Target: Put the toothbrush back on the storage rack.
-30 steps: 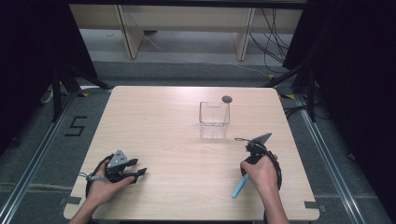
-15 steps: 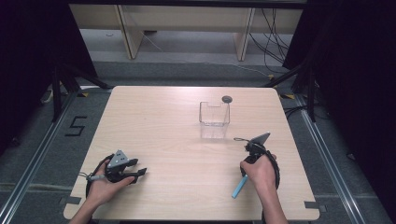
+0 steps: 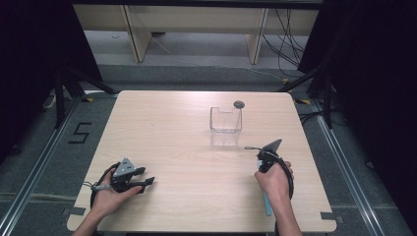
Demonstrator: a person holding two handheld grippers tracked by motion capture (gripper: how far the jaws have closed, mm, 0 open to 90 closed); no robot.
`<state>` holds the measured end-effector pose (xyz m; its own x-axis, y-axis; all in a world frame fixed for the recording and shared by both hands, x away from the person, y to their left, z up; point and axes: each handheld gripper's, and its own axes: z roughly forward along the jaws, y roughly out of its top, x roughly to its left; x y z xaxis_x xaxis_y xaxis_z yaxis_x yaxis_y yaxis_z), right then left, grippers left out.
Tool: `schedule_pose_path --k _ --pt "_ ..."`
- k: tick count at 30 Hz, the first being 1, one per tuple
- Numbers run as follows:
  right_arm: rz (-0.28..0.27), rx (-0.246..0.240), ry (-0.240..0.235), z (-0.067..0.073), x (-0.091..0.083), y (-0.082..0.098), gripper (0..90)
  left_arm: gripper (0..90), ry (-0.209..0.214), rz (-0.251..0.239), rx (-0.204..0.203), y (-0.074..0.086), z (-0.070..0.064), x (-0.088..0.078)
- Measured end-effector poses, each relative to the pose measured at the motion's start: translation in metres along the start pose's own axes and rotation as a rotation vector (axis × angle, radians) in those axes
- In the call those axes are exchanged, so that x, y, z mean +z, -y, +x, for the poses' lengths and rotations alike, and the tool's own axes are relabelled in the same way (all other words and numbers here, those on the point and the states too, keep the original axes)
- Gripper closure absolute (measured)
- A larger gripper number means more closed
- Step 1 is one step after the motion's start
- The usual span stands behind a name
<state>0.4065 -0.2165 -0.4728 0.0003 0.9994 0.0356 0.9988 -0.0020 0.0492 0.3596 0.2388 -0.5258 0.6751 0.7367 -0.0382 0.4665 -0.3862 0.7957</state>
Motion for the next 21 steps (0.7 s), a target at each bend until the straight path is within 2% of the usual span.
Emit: schedule_pose_path --k 1,2,4,6,13,14,15,16,17,18,21 --pt "0.019 0.008 0.040 0.0012 -0.0014 -0.0011 78.8 42.9 0.000 -0.002 -0.001 0.0001 -0.0001 0.0000" --pt "0.011 -0.027 0.041 -0.0010 -0.0009 -0.0002 78.9 42.9 0.000 -0.012 -0.021 0.0001 -0.0013 0.0007" --pt "0.013 -0.036 0.038 -0.0016 -0.0010 -0.0003 78.9 42.9 0.002 -0.011 -0.019 0.0000 -0.0008 0.0008" --pt "0.018 -0.016 0.031 -0.0002 -0.0017 -0.0006 78.9 42.9 0.002 -0.011 -0.019 0.0000 -0.0008 0.0008" --pt "0.013 -0.055 0.021 -0.0017 -0.0020 -0.0001 78.9 42.9 0.001 -0.012 -0.024 0.0002 -0.0012 0.0007" --pt "0.018 -0.102 0.015 -0.0054 -0.0025 0.0008 78.9 42.9 0.001 -0.011 -0.024 0.0001 -0.0012 0.0007" --pt "0.018 -0.102 0.015 -0.0054 -0.0025 0.0008 78.9 42.9 0.000 -0.011 -0.023 0.0002 -0.0012 0.0007" --pt "0.005 -0.097 -0.016 -0.0072 -0.0009 0.0016 79.0 42.9 0.001 -0.011 -0.023 0.0002 -0.0013 0.0007" --pt "0.014 -0.029 0.001 -0.0025 -0.0024 0.0003 79.0 42.9 0.001 -0.011 -0.023 0.0002 -0.0013 0.0007" --pt "0.014 -0.021 -0.002 -0.0020 -0.0024 0.0006 79.0 42.9 0.000 -0.010 -0.023 0.0002 -0.0012 0.0006" --pt "0.001 -0.047 -0.012 -0.0056 -0.0022 0.0015 79.0 42.8 0.000 -0.012 -0.021 0.0004 -0.0014 0.0003"
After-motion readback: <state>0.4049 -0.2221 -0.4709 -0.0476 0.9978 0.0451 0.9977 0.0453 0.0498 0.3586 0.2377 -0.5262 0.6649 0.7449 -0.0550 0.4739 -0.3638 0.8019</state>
